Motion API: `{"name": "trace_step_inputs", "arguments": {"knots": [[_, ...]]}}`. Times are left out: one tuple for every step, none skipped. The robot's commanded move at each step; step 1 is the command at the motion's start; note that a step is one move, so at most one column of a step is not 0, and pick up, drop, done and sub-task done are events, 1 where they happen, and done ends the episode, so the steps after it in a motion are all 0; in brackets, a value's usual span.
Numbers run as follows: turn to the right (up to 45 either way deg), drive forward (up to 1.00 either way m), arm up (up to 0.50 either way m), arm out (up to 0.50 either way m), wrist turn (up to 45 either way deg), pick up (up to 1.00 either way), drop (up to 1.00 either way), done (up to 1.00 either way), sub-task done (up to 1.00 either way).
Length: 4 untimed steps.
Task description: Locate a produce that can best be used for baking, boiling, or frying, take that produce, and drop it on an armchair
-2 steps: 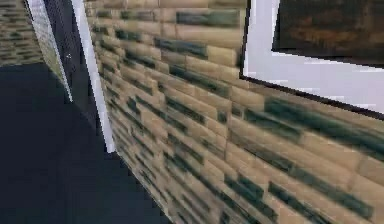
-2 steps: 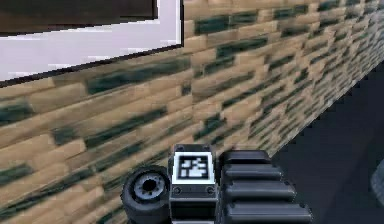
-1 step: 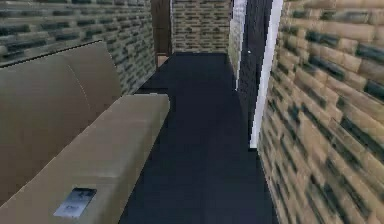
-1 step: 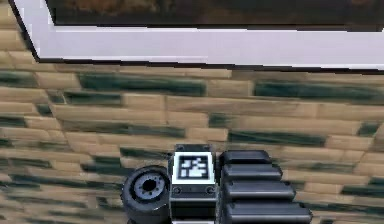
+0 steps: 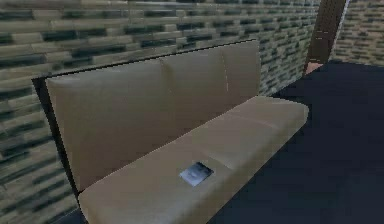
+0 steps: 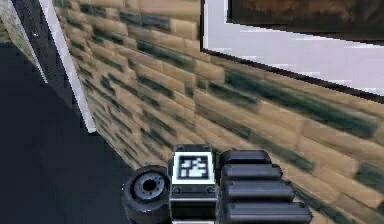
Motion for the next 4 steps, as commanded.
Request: {"name": "trace_step_inputs", "arguments": {"knots": [[0.0,0.1,0.0,0.0,0.0,0.0,0.0,0.0,0.0],[39.0,0.0,0.0,0.0,0.0,0.0,0.0,0.0,0.0],[0.0,1.0,0.0,0.0,0.0,0.0,0.0,0.0,0.0],[3.0,0.0,0.0,0.0,0.0,0.0,0.0,0.0,0.0]]}}
